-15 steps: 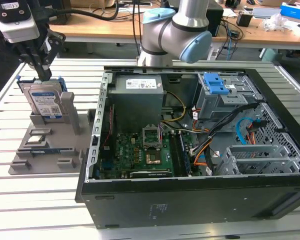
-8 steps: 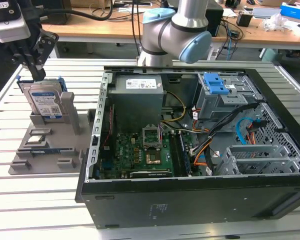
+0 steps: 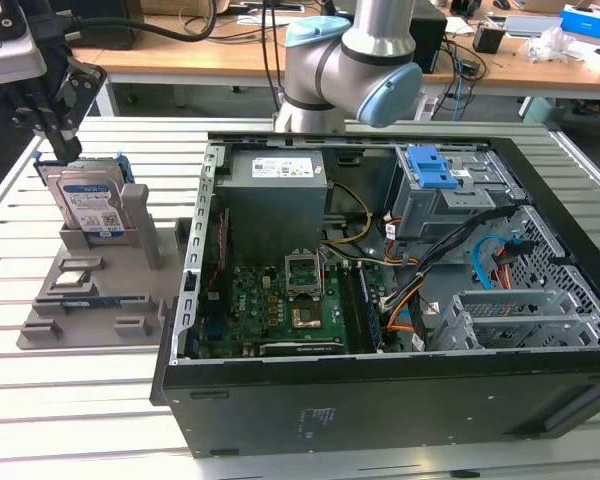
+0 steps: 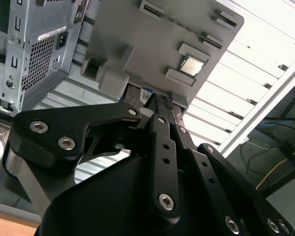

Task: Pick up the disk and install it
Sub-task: 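Reach for the disk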

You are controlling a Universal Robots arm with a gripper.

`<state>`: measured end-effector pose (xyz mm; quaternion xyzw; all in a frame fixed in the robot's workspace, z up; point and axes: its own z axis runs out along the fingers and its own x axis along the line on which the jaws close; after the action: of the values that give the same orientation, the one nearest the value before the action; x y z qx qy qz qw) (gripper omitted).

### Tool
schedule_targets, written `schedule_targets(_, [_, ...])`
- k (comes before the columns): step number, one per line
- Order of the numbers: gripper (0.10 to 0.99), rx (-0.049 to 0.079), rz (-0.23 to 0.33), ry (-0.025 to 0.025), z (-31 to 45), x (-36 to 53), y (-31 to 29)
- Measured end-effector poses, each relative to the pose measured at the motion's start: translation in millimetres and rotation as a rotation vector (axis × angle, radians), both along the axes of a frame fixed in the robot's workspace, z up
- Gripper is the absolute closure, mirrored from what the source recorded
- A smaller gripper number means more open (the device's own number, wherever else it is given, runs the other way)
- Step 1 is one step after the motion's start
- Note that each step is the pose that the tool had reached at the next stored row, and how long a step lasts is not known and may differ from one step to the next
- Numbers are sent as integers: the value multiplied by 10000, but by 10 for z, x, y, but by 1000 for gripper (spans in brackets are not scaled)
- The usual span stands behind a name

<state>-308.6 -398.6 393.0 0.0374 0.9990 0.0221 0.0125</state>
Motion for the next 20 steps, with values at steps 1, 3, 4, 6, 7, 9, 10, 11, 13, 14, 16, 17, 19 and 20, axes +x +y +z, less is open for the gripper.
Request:
schedule_targets(1, [980, 0, 0, -1, 0, -10, 0])
schedule_targets(3, [980, 0, 0, 0, 0, -41, 0])
schedule_targets(4, [980, 1, 1, -1, 0, -51, 0])
schedule_targets(6, [980, 0, 0, 0, 0, -77, 0])
schedule_targets(7, [980, 0, 1, 0, 0, -91, 0])
schedule_targets(9, [980, 0, 0, 0, 0, -112, 1])
schedule_targets(10, [980, 0, 0, -1, 0, -121, 1])
schedule_targets(11, [980, 0, 0, 0, 0, -133, 1])
schedule_targets(13, [980, 1, 0, -1, -1, -156, 2])
schedule_targets(14, [980, 0, 0, 0, 0, -165, 2])
schedule_targets(16, [980, 1, 0, -1, -1, -194, 2])
schedule_targets(17, [980, 0, 0, -1, 0, -202, 2])
schedule_targets(19, [980, 1, 0, 0, 0, -224, 2])
schedule_targets(20, [980, 0, -1, -1, -1, -238, 3])
